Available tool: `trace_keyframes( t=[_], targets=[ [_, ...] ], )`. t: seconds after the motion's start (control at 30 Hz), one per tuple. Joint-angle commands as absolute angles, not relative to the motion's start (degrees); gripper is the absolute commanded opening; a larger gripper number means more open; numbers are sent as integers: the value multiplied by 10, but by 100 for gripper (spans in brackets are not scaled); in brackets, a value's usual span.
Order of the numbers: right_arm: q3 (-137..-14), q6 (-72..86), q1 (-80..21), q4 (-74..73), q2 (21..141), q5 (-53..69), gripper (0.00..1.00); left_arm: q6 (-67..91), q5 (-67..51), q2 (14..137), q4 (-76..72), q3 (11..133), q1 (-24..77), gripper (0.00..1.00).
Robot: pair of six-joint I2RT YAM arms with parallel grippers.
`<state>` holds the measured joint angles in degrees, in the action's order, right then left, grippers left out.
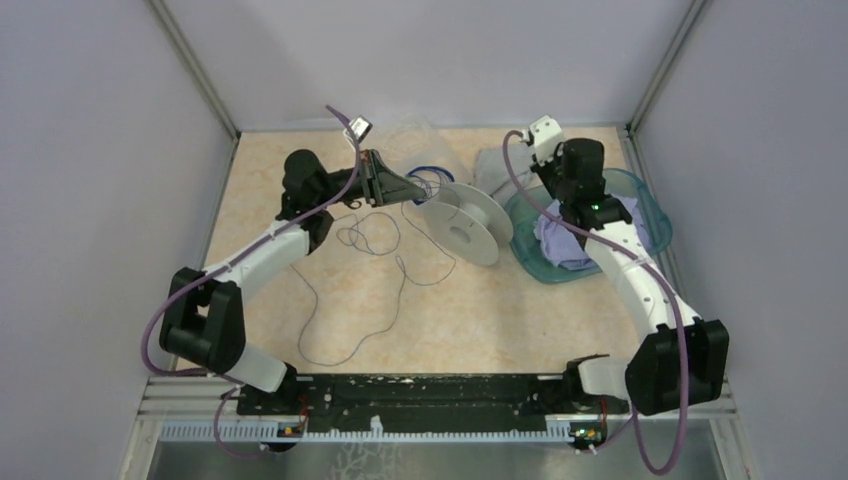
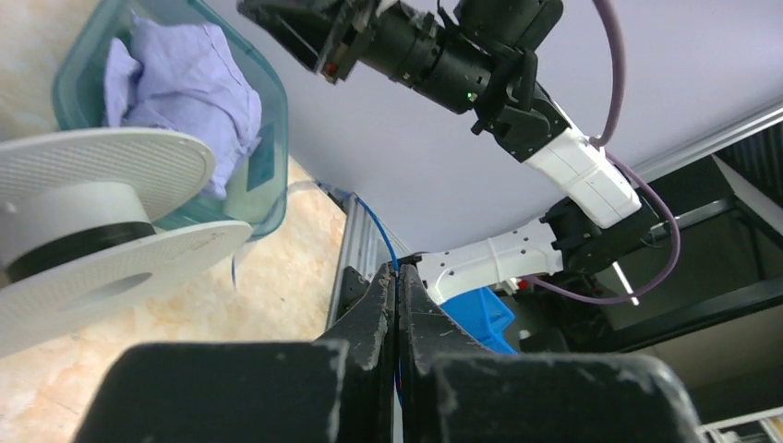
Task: Wrap the cables
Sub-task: Wrap the cable around the cable reel.
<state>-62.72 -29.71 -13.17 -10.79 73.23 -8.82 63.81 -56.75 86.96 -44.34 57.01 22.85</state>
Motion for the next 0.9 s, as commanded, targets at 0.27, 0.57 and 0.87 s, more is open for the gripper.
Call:
trace_keyframes(
  t=[0.27, 0.57, 0.87],
  targets=[
    [-572, -198, -108, -188, 652, 274, 59, 599, -582, 842, -422, 602, 197, 0],
    [-594, -80, -119, -87, 656, 476, 63, 640, -588, 849, -527, 573, 199, 0],
    [-590, -172, -116, -144, 672, 259, 64, 603, -588, 857, -517, 588, 203, 0]
  ],
)
